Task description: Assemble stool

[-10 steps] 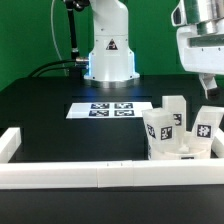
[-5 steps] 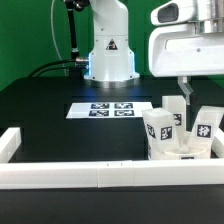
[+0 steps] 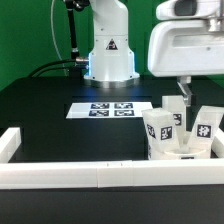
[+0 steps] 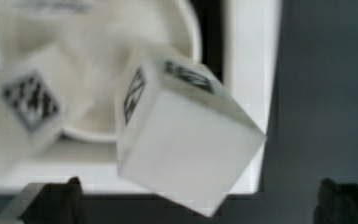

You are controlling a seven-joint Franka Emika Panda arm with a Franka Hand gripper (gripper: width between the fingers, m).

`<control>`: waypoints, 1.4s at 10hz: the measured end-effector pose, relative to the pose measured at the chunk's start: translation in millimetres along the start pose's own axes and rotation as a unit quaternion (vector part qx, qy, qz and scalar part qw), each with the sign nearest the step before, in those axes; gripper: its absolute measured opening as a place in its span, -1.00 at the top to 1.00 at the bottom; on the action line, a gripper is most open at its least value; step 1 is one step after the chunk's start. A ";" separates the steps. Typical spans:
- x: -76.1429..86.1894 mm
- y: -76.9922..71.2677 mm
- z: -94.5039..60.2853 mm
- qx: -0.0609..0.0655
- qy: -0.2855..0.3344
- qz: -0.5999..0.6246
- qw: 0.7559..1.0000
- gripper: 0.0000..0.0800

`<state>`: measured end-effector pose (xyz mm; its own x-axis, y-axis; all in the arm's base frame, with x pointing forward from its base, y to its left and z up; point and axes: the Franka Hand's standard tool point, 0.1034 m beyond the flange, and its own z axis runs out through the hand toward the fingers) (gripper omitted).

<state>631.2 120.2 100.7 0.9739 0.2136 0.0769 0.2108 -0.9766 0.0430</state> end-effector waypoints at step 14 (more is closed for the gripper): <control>-15.2 8.6 26.4 -0.029 -0.027 -0.249 0.968 -0.28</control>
Offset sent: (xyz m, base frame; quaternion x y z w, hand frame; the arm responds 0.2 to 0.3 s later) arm 0.0000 0.0000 0.0000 0.0000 0.0000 -0.1938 0.9810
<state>620.4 107.8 73.6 0.7564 0.6538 -0.0191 0.6511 -0.7497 0.1183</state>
